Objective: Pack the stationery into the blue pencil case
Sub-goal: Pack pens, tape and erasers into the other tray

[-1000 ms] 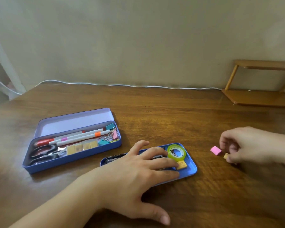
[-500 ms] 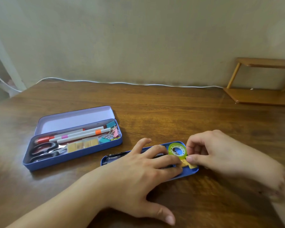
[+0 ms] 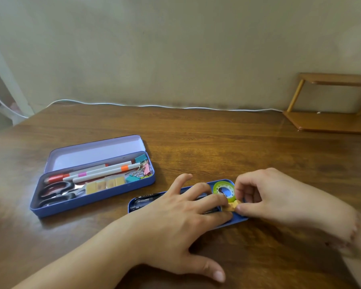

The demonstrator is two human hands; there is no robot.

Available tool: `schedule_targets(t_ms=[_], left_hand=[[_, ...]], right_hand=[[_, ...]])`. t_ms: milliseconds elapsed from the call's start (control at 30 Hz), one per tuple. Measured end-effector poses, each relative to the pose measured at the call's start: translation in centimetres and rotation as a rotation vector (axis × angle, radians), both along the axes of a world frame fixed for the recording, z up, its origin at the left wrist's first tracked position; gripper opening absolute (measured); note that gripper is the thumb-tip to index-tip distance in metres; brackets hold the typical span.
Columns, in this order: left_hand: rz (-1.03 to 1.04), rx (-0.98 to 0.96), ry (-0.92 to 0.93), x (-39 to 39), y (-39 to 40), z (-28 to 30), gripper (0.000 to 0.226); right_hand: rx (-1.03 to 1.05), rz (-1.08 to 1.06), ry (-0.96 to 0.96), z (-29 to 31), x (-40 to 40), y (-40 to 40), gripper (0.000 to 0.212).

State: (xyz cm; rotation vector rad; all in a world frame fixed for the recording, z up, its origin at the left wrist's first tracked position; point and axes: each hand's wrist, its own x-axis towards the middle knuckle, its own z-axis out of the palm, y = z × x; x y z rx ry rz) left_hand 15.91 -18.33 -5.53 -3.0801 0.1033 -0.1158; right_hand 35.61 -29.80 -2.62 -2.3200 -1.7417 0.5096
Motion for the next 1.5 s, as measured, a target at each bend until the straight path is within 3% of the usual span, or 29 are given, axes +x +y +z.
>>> schedule_targets(t_ms=[400,567,700,767,967,1033,1167,1233,1300,1500], left_hand=[[-0.005,0.031,-0.046,0.0,0.1,-0.7,0.086],[0.005,0.034,-0.042,0.1,-0.3,-0.6,0.085],[0.018,0.054,-0.057,0.1,-0.8,-0.6,0.086],[0.02,0.045,-0.056,0.1,-0.9,-0.5,0.087],[0.076,-0.046,-0.143,-0.8,0.7,0.3,0.086],[0.146,-0.061,-0.153,-1.4,1.7,0.6,0.087],[0.197,-0.086,-0.192,-1.6,2.3,0.6,0.077],[0.2,-0.205,-0.29,-1.2,1.7,0.7,0.061],[0.202,-0.483,-0.405,-0.9,1.0,0.9,0.041],[0.175,-1.125,-0.406,-1.2,1.2,1.7,0.026]], right_hand=[[-0.004,-0.026,-0.024,-0.2,-0.4,0.3,0.017],[0.099,-0.058,-0.075,1.8,4.0,-1.2,0.027],[-0.129,-0.065,-0.142,1.7,6.5,-2.2,0.044],[-0.188,-0.058,-0.107,0.8,6.6,-1.9,0.039],[-0.039,0.0,-0.142,0.4,6.1,-1.4,0.015],[0.095,0.097,-0.012,0.6,4.8,-1.3,0.014],[0.183,0.223,0.557,1.1,0.8,-1.0,0.019],[0.284,0.277,0.788,0.8,-0.8,-0.6,0.015],[0.432,0.311,0.906,0.4,-2.2,-0.3,0.017],[0.804,0.328,0.66,-0.2,-3.5,-0.3,0.013]])
